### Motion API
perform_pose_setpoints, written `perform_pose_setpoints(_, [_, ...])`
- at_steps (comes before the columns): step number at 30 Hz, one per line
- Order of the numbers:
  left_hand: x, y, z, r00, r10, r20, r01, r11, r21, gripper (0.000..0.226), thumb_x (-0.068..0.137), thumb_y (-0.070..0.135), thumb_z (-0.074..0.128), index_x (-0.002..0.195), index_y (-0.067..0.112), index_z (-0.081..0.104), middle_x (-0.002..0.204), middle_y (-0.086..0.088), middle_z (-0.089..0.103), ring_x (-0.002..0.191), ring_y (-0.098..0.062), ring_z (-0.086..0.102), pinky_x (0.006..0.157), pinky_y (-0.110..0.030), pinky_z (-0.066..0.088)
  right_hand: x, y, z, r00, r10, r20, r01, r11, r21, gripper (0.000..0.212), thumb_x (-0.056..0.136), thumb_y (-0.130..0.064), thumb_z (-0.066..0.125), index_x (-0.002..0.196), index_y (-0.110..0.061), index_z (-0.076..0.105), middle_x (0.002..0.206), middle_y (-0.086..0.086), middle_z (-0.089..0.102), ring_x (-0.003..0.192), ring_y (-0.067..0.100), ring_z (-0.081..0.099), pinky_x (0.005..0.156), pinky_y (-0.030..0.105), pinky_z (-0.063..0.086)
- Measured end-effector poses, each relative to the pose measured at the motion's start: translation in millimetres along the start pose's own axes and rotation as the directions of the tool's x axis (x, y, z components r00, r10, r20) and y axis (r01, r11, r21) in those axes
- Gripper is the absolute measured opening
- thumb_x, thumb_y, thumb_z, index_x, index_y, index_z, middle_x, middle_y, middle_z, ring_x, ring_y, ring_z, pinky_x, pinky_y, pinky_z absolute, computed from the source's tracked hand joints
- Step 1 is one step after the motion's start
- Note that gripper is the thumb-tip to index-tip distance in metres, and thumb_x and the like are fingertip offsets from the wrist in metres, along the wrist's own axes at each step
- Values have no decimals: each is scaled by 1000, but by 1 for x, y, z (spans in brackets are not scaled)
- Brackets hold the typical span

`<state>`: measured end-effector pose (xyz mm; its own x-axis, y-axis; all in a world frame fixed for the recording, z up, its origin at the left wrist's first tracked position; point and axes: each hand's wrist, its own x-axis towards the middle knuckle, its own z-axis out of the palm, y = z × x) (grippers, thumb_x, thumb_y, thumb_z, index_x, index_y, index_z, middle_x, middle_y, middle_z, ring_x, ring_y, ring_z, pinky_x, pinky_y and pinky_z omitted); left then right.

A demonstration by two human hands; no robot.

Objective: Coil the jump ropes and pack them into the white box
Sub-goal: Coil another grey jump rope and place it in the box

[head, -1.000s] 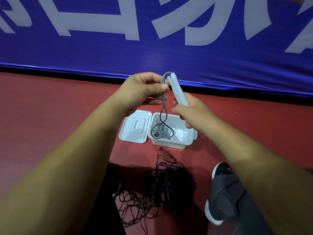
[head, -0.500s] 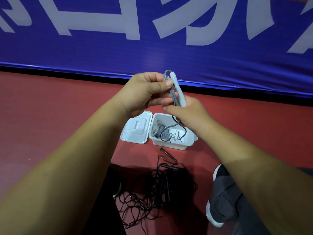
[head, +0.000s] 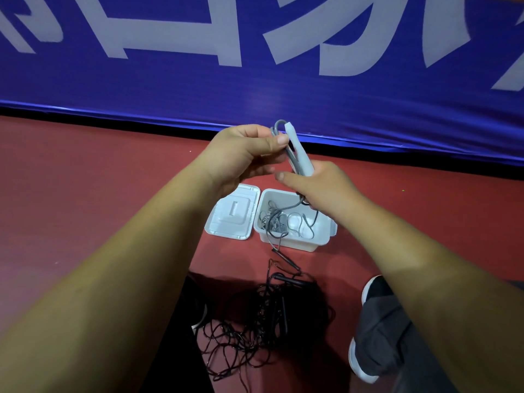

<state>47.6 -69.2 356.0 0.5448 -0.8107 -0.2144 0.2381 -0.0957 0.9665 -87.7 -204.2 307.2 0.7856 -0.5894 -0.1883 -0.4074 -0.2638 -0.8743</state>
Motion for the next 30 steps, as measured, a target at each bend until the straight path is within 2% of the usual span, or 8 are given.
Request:
perform_pose_setpoints(3, [2, 0, -2, 999, -34, 0, 34, 999, -33, 17, 89, 12, 80, 102, 4, 72, 108, -19, 78, 100, -26, 78, 77, -28, 64, -1, 1, 1, 1000, -21, 21, 20, 1000, 22, 31, 86, -44, 86, 82, -23, 63, 64, -8, 53, 51, 8, 46, 47, 20, 38])
perform_pose_setpoints(7, [4, -3, 0, 999, -41, -2, 41, 999, -35, 16, 92, 5, 77, 105, -1, 71, 105, -21, 78, 97, -25, 78, 79, -27, 62, 0, 4, -1, 1000, -5, 14, 5, 1000, 6, 22, 86, -37, 87, 89, -21, 72, 62, -11, 58, 49, 5, 51, 48, 19, 42])
perform_pose_setpoints(12, [6, -4, 0, 1000, -20, -3, 20, 999, -38, 32, 89, 4, 79, 118, -4, 66, 98, -18, 78, 86, -22, 76, 80, -28, 61, 4, 9, 0, 999, 21, 35, -21, 1000, 18, 18, 85, -35, 86, 92, -21, 77, 66, -1, 67, 58, 15, 60, 62, 37, 52])
perform_pose_setpoints(18, [7, -6, 2, 999, 12, -46, -8, 998, 68, 9, 89, 2, 79, 91, 4, 70, 92, -17, 76, 77, -20, 73, 75, -28, 60, -1, 7, -1, 996, 16, 87, -16, 1000, 5, 19, 94, -36, 79, 96, -18, 73, 66, 1, 68, 48, 10, 57, 52, 25, 50])
perform_pose_setpoints(21, [8, -8, 3, 998, 24, -50, -20, 997, 73, 12, 90, 5, 80, 96, 3, 69, 90, -17, 74, 79, -21, 72, 78, -29, 60, -1, 9, -1, 995, 22, 98, -24, 1000, 10, 23, 95, -38, 78, 97, -15, 72, 62, -1, 66, 51, 14, 58, 53, 27, 51])
perform_pose_setpoints(25, [16, -13, 1, 1000, 7, -16, -8, 999, -42, 23, 101, 29, 71, 91, 12, 58, 78, -8, 48, 73, -20, 54, 78, -30, 55, 2, 11, -3, 996, 45, 79, -61, 975, 216, 30, 96, -34, 79, 107, -7, 75, 65, 1, 61, 62, 19, 57, 52, 28, 49])
perform_pose_setpoints(28, [24, -26, -3, 990, -111, -83, 119, 988, 95, 22, 108, 26, 58, 98, 6, 62, 84, -8, 64, 80, -23, 64, 75, -32, 59, 1, 7, -8, 995, 29, 95, -64, 919, 388, 27, 99, -31, 76, 109, -5, 76, 70, 0, 56, 64, 16, 55, 49, 26, 43])
perform_pose_setpoints(30, [24, -42, -4, 978, -210, 0, 201, 935, 293, 21, 108, 19, 54, 113, 6, 69, 109, -10, 75, 97, -25, 72, 89, -40, 61, -2, 3, -13, 992, 12, 126, -73, 869, 489, 25, 103, -28, 71, 110, -5, 75, 69, -1, 53, 63, 13, 53, 48, 24, 39])
